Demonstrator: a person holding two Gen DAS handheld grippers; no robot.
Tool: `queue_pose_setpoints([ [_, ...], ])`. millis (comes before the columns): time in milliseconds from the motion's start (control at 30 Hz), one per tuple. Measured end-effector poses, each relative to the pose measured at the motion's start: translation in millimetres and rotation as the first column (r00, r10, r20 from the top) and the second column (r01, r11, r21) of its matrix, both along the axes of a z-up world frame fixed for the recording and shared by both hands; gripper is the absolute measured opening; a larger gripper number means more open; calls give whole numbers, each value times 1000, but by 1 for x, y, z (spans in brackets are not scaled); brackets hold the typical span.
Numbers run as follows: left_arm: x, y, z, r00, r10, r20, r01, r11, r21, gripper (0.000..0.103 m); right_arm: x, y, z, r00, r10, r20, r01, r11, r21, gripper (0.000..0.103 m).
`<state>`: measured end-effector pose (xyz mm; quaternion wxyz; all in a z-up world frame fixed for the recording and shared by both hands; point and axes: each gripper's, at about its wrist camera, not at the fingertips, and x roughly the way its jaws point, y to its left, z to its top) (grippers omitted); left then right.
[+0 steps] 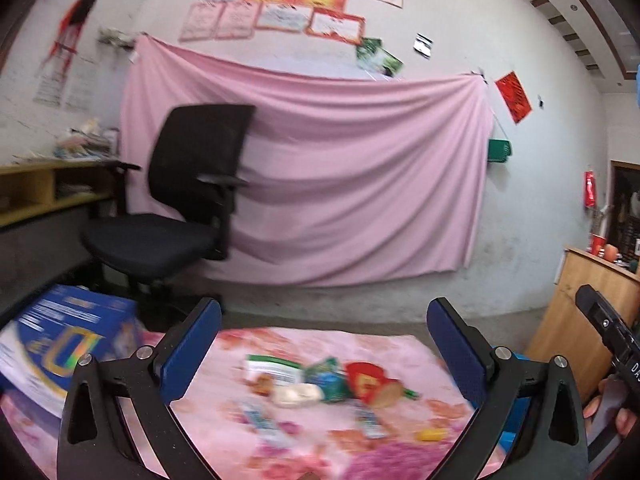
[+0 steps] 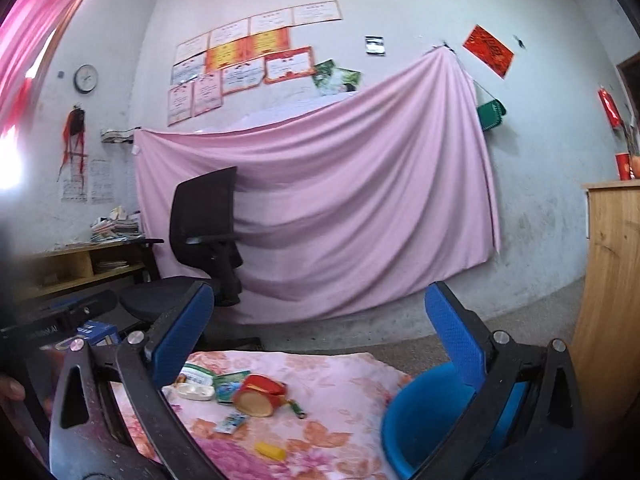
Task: Collect trash
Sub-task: 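Move both tools back over the table toward the remaining items, then grasp the white tube with the left tool while the right tool grasps the yellow cap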
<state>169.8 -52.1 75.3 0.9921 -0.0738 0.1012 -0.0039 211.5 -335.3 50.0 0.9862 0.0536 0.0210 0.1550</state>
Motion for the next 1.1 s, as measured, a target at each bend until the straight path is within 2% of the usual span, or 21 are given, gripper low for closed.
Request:
queue_pose_setpoints([
  [167,-15,26,-10,999,48,22,-49,998,30,101,-2,26,-5,998,53,-15,-54,997,-54,103],
  [300,-20,40,-27,998,62,8,-62,998,33,101,1,44,-14,996,68,-49,-73,991,-114,103],
  [400,-16,46,-35,998,48,-30,-47,998,38,101,9,56,-22,990,78,-114,-95,983,-156,103],
  [567,0,49,-50,987,15,-158,-11,1000,27,101,21,64,-41,971,70,-228,-120,969,-214,103],
  [667,13,51,-57,970,15,-241,-14,1000,8,101,27,67,-51,956,47,-289,-120,964,-239,103],
  [767,29,51,-67,943,2,-331,-4,1000,-5,101,36,67,-57,935,27,-353,-121,961,-247,103],
  [833,40,48,-76,917,-8,-398,7,1000,-5,101,41,66,-61,919,14,-394,-120,962,-246,103],
  [1033,67,41,-100,845,-50,-532,55,998,-7,100,65,65,-80,833,-25,-552,-135,960,-246,103],
  [1067,71,41,-104,831,-58,-553,63,998,-10,99,68,64,-83,817,-21,-576,-144,961,-238,103],
  [1100,75,39,-109,818,-67,-572,73,997,-13,93,70,63,-86,801,-11,-598,-155,961,-227,97],
])
